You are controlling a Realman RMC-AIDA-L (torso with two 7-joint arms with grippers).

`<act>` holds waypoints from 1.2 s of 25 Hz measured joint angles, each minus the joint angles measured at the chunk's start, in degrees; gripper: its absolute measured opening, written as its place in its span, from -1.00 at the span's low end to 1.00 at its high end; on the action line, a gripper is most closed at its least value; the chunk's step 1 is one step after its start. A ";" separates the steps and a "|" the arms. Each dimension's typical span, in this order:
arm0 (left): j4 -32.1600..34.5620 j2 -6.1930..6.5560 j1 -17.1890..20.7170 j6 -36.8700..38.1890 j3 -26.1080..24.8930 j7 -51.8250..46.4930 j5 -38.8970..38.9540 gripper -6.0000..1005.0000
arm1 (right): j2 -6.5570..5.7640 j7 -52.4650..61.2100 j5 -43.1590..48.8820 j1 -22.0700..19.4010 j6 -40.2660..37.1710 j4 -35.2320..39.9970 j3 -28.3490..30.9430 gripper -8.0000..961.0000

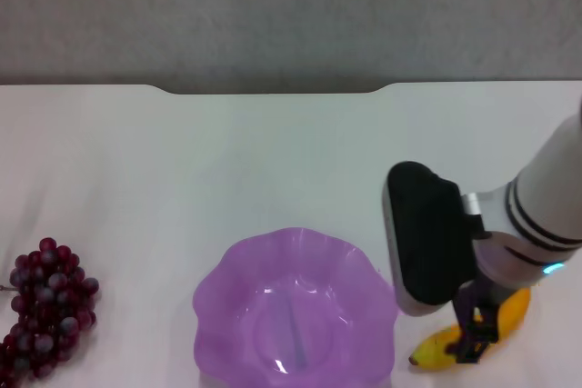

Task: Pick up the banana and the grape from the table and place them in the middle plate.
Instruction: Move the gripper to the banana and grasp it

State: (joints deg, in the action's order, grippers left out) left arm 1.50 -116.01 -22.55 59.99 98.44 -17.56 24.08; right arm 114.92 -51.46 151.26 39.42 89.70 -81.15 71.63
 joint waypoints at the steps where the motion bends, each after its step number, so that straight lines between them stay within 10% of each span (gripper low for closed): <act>1: 0.00 0.00 -0.02 -0.03 -0.05 0.05 0.00 0.72 | -0.02 0.03 -0.07 -0.21 1.47 -0.33 0.55 0.85; 30: 0.01 0.12 -0.65 -1.41 -0.71 1.26 0.50 0.72 | 0.23 0.05 5.76 1.63 -1.30 9.57 -5.13 0.85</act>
State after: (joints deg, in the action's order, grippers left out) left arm 1.51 -115.90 -23.19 58.58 97.74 -16.31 24.58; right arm 115.15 -51.41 157.02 41.05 88.40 -71.58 66.50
